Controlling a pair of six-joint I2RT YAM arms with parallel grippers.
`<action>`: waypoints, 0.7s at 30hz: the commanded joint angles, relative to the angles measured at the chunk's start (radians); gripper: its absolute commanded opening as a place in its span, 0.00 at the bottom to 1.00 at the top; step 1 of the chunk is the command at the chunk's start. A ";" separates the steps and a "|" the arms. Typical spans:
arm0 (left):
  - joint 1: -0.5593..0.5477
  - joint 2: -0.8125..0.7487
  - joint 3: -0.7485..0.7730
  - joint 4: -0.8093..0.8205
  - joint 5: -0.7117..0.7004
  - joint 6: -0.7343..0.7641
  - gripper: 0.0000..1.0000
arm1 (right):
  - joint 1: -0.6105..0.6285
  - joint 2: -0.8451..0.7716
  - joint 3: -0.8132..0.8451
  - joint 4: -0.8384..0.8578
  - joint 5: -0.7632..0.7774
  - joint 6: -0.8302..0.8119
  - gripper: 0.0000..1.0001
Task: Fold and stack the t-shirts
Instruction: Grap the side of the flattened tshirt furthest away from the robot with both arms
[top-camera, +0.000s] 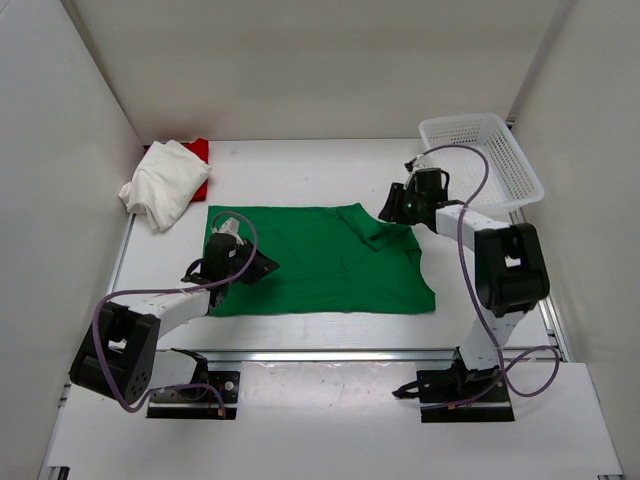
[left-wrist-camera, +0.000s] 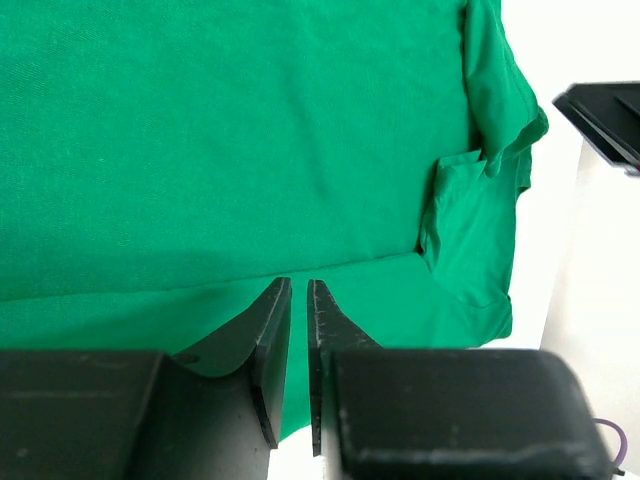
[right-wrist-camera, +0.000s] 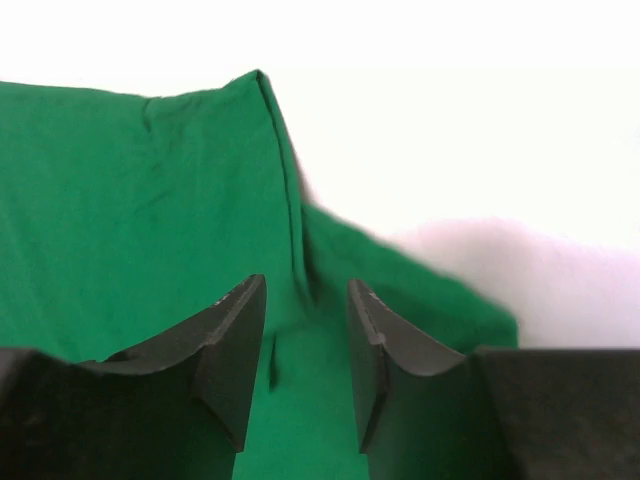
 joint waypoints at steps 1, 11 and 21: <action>0.004 -0.031 -0.005 0.012 -0.011 0.009 0.24 | 0.008 0.079 0.105 -0.018 -0.064 -0.007 0.37; 0.007 0.012 0.004 0.043 0.006 -0.005 0.24 | 0.045 0.142 0.139 -0.035 -0.119 0.011 0.17; 0.026 -0.005 0.038 0.026 -0.003 -0.005 0.24 | 0.069 0.353 0.607 -0.263 0.054 -0.130 0.00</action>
